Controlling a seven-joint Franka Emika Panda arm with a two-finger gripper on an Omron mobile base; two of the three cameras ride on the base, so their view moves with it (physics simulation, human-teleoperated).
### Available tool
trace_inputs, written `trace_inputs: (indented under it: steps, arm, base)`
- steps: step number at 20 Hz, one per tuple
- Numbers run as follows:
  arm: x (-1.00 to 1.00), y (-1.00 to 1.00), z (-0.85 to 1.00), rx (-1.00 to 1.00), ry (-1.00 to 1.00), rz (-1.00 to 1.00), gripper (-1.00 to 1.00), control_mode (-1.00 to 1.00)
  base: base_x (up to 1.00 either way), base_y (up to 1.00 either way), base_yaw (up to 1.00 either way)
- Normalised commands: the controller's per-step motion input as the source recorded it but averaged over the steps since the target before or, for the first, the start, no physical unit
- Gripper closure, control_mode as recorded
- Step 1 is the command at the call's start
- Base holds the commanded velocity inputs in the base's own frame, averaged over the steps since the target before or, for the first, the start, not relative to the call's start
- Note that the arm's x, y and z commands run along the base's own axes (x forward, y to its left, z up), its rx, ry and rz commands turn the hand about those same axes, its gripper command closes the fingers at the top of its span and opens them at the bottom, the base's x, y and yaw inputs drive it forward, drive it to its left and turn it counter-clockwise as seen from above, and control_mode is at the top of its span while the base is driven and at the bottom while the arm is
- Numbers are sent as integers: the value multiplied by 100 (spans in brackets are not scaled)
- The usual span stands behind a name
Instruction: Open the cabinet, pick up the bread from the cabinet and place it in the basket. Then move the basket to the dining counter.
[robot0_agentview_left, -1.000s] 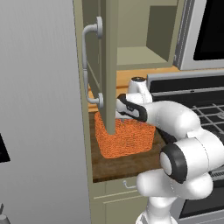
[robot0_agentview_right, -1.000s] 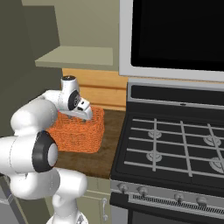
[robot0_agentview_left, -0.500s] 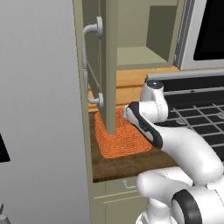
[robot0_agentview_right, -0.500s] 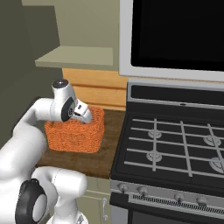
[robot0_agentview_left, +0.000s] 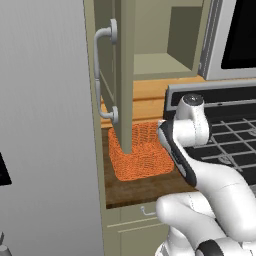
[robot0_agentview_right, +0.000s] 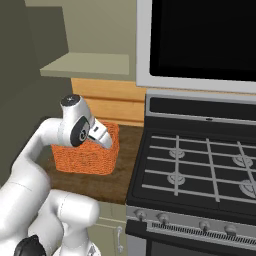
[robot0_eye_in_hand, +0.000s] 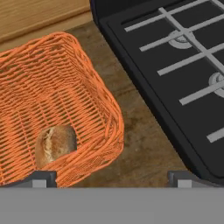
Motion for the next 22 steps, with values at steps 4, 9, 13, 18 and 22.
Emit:
trace_inputs:
  steps: [4, 9, 13, 18, 22]
  arm:
    - [-2, -39, 1, 10, 14, -10, -100, -100]
    - [4, 0, -14, 16, 1, 0, -100, -100]
    - [19, 0, -24, 13, 1, 0, -100, -100]
    - [36, 0, -24, 3, 11, 0, -100, -100]
    - [44, 0, -19, 0, 20, 0, -100, -100]
  base:
    - [0, 0, 0]
    - [0, 0, 0]
    - [0, 0, 0]
    - [0, 0, 0]
    - [0, 0, 0]
